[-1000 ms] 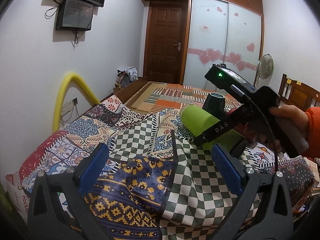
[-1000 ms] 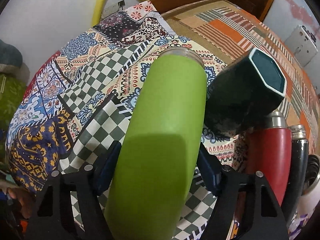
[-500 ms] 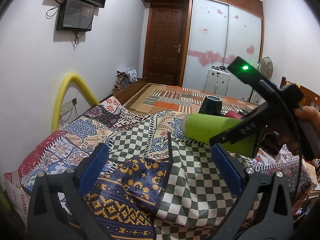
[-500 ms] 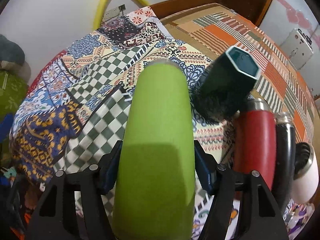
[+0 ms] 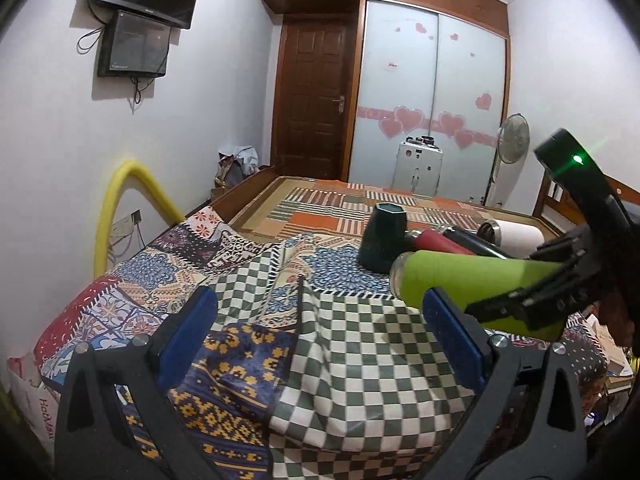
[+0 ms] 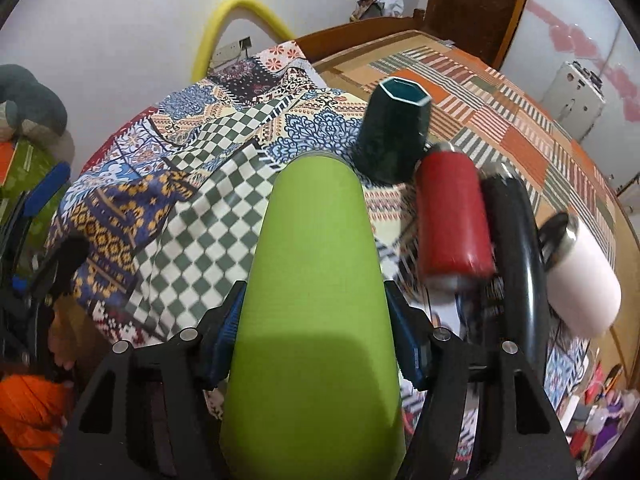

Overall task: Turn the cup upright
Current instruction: 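Lift the lime-green bottle with the right tool and carry it toward the left tool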

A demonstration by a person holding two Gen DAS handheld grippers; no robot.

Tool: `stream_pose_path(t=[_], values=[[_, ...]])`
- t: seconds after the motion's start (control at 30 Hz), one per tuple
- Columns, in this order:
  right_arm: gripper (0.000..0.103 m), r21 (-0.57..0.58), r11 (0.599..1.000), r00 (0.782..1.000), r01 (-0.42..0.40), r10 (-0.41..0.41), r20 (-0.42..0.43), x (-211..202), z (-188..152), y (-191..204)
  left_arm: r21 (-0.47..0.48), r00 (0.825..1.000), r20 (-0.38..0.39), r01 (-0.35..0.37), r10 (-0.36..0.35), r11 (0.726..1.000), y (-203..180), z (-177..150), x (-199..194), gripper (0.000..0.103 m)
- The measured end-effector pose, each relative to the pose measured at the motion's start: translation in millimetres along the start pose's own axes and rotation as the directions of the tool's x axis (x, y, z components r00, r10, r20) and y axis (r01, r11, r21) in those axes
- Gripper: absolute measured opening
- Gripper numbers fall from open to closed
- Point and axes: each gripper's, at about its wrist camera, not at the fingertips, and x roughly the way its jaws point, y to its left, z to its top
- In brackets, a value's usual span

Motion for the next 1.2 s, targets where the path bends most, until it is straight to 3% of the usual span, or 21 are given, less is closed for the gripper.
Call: stream_pose_path(t=[0.47, 1.0, 1.2], values=[[0.062, 0.101, 0.995, 0.997, 0.008, -0.015, 0.071, 5, -60, -30, 0.057, 0.999, -0.046, 0.030, -0.027, 0.998, -41, -6, 6, 0.103], [0.063, 0.099, 0.995, 1.000, -0.015, 0.013, 0.025, 12, -76, -38, 0.074, 0.993, -0.107, 0.046, -0.038, 0.996, -62, -11, 25, 0.103], [0.069, 0.039, 0.999, 0.999, 0.034, -0.035, 0.038, 7, -85, -28, 0.082, 0.990, -0.128, 0.071, -0.060, 0.994, -73, -4, 29, 0.103]])
